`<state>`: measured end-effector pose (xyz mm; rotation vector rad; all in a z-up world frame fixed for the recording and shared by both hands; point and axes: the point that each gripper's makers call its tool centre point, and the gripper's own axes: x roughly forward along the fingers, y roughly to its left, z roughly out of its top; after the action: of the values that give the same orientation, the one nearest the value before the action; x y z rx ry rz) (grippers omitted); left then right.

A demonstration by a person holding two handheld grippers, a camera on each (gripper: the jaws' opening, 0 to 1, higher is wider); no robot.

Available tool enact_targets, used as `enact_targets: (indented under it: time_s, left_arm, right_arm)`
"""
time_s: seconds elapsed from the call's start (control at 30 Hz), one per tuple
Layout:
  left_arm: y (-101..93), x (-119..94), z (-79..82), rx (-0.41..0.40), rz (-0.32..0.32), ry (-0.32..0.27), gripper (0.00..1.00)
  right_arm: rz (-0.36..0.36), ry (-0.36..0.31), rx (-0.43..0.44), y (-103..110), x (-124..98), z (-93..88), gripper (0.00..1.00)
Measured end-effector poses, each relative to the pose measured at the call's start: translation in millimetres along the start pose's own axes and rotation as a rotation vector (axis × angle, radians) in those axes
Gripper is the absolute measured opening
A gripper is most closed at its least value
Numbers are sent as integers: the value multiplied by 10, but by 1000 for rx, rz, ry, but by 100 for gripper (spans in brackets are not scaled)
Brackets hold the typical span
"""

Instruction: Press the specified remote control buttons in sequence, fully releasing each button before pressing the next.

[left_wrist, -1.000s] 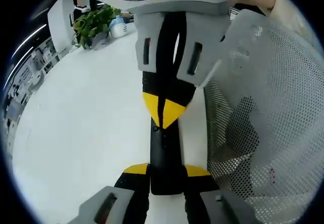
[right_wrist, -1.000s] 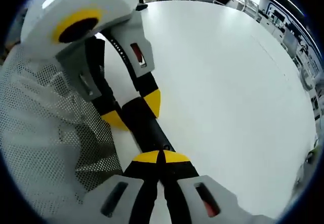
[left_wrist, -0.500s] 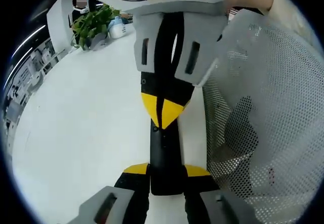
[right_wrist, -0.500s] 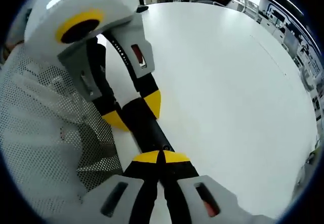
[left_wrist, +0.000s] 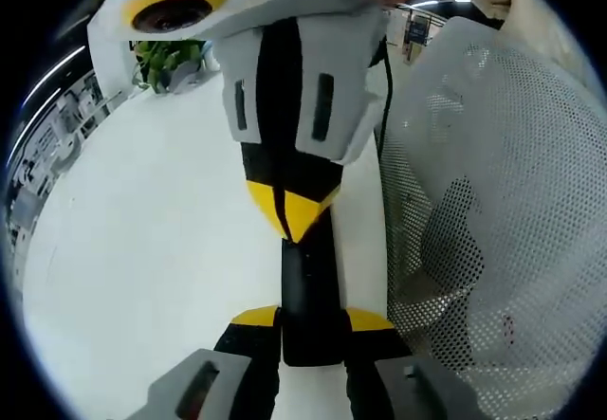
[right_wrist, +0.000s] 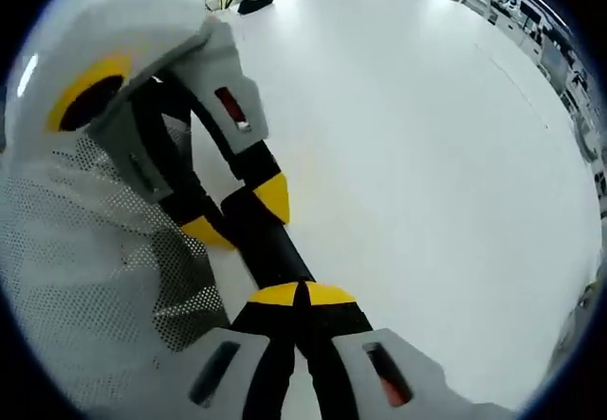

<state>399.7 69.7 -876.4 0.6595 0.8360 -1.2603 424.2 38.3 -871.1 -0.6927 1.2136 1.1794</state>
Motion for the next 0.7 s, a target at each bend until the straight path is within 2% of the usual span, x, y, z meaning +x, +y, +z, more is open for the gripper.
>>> enact_targets:
  time_s: [0.17,0.37,0.57,0.7]
  left_arm:
    - [0,0,-1,2,0,-1,25]
    - [1,2,-1,3,0,-1,25]
    - [4,3,0,3,-1,-3,25]
    - [4,2,1,0,-1,-5,25]
  right_arm:
    - [42,87,43,-19,17,8,0]
    - [77,144,89,-15,20,3,0]
    - [106,144,127,-16,11,-16,0]
    - [146,108,125,-12,-2,-25,0]
